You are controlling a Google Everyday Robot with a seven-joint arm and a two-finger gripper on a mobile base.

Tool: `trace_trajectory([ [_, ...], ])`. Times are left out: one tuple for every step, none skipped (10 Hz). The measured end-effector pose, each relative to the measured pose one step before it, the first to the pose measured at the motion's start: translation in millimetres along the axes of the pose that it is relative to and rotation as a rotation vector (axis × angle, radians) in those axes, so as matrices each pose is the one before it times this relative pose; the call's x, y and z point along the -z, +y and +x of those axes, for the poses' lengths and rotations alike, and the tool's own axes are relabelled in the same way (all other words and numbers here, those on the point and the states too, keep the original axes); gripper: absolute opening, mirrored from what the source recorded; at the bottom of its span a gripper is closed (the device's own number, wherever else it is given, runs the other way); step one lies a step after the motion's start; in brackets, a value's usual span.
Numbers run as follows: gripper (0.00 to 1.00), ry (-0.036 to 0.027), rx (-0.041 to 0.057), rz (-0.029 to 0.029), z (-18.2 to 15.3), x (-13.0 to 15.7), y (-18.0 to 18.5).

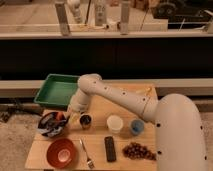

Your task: Place brush in purple bowl

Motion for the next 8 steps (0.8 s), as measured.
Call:
trace_trajectory([
  [0.8, 0.00014, -0.0017, 0.00266, -0.59, 0.3, -0.29],
  [0.8, -0.00091, -0.00242, 0.0036, 0.24, 1.09, -0.1],
  [0.8, -0.00185, -0.00111, 0.00375, 0.05, 1.17, -0.09],
  [0.8, -0.00351, -0.00011, 0.00427, -1.11, 0.47, -0.6],
  [0.8, -0.00722, -0.00182, 0.0073, -1.22, 1.0, -0.49],
  [0.8, -0.00952, -0.00465, 0.0129, 0.85, 1.76, -0.04],
  [0.8, -0.00309, -0.00022, 0.01433, 0.23, 2.92, -0.16],
  [0.8, 0.00158, 0.00298, 0.0084, -1.12, 1.53, -0.16],
])
